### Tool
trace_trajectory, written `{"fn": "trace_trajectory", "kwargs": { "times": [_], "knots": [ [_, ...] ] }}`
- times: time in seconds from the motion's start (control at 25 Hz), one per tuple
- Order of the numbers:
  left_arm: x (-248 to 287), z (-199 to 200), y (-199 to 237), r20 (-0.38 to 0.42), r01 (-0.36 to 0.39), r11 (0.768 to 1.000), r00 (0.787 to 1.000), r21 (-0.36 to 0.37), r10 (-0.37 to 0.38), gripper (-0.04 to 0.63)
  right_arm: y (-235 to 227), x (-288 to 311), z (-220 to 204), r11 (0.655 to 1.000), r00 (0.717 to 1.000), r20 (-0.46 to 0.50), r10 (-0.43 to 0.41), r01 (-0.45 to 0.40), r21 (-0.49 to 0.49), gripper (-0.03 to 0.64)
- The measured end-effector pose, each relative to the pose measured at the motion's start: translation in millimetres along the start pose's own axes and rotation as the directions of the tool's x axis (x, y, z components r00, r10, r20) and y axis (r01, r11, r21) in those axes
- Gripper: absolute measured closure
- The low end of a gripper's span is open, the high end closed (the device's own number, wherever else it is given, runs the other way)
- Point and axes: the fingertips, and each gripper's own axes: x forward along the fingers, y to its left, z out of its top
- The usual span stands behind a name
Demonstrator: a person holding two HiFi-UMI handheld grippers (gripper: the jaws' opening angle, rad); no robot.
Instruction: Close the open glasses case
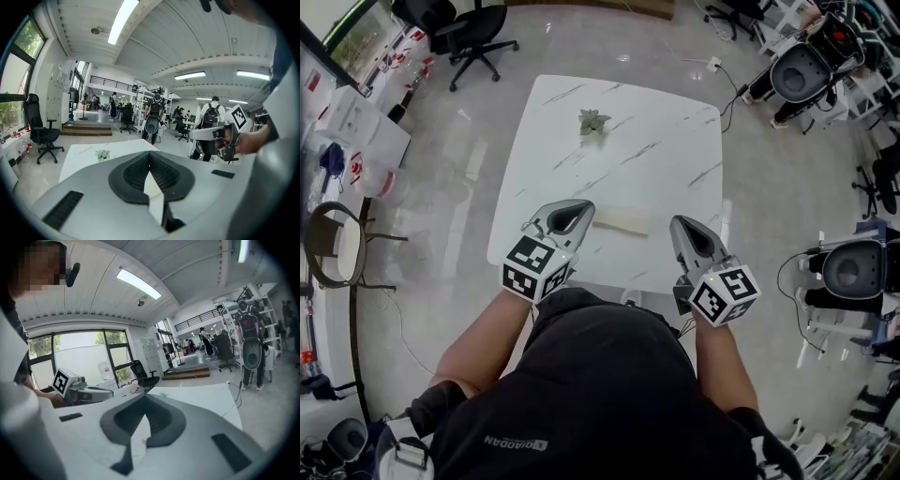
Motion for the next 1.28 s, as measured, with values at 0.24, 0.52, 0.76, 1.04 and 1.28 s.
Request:
{"fn": "trace_trajectory", "kwargs": {
  "times": [0.24, 0.52, 0.76, 1.04, 1.28],
  "knots": [
    [-10, 21, 0, 0.044, -0.004, 1.0, 0.999, -0.008, 0.004, 0.592, 7, -3, 14, 0.999, 1.0, 0.016, -0.007, 0.007, -0.047, 0.615],
    [-11, 20, 2, 0.048, -0.017, 1.0, 0.999, -0.015, 0.017, 0.592, 5, -3, 6, 0.998, 1.0, -0.002, -0.02, 0.02, -0.051, 0.615],
    [-10, 23, -2, 0.05, -0.016, 1.0, 0.999, 0.004, 0.016, 0.592, 0, -6, 6, 0.998, 1.0, 0.004, -0.026, 0.026, -0.053, 0.615],
    [-10, 27, -2, 0.047, -0.021, 1.0, 0.999, 0.021, 0.02, 0.592, -2, -5, 5, 0.998, 1.0, 0.001, -0.028, 0.028, -0.049, 0.615],
    [-9, 26, -3, 0.043, -0.01, 1.0, 0.999, 0.013, 0.01, 0.592, 0, -3, 3, 0.998, 1.0, -0.004, -0.022, 0.022, -0.064, 0.615]
  ]
}}
